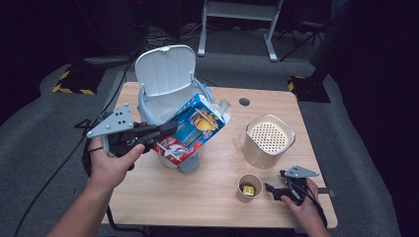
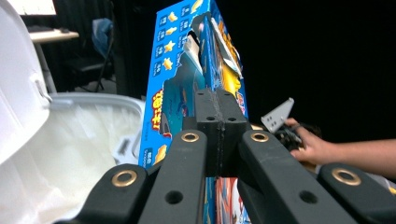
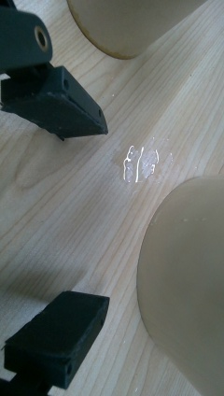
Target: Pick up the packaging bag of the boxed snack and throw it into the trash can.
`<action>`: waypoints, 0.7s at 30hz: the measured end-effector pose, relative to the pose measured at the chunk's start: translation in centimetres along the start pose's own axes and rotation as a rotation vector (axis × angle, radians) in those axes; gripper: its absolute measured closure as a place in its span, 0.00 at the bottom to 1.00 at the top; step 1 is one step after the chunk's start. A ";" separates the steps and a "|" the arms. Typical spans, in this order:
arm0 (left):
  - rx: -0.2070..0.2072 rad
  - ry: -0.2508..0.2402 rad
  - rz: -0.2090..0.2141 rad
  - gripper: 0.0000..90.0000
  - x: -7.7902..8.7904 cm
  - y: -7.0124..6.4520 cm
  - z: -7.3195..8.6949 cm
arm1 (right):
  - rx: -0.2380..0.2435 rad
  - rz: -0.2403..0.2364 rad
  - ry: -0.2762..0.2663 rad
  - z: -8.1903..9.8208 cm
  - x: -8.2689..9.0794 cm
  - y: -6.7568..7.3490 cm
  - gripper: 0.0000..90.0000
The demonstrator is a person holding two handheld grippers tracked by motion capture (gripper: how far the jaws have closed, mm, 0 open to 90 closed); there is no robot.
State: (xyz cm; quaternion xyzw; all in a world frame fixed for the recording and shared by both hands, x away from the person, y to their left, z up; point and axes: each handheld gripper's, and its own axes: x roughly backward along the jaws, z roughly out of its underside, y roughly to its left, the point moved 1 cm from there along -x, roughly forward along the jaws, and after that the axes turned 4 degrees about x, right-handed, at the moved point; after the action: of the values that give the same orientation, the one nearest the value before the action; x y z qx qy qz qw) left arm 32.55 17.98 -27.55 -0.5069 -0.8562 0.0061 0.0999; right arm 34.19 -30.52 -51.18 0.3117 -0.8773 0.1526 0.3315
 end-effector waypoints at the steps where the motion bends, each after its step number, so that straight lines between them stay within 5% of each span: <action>1: 0.000 0.000 0.000 1.00 0.0 0.0 0.0 | 0.000 0.000 0.000 0.0 0.0 0.0 0.16; 21: 0.003 -0.081 -0.043 1.00 -0.4 2.9 -4.1 | -0.005 0.006 0.001 -0.1 0.0 0.0 0.16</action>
State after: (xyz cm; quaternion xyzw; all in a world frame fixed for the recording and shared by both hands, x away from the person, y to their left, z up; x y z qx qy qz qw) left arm 35.98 18.71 -23.97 -0.4876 -0.8701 0.0258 0.0663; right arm 34.22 -30.45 -51.17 0.3082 -0.8784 0.1516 0.3324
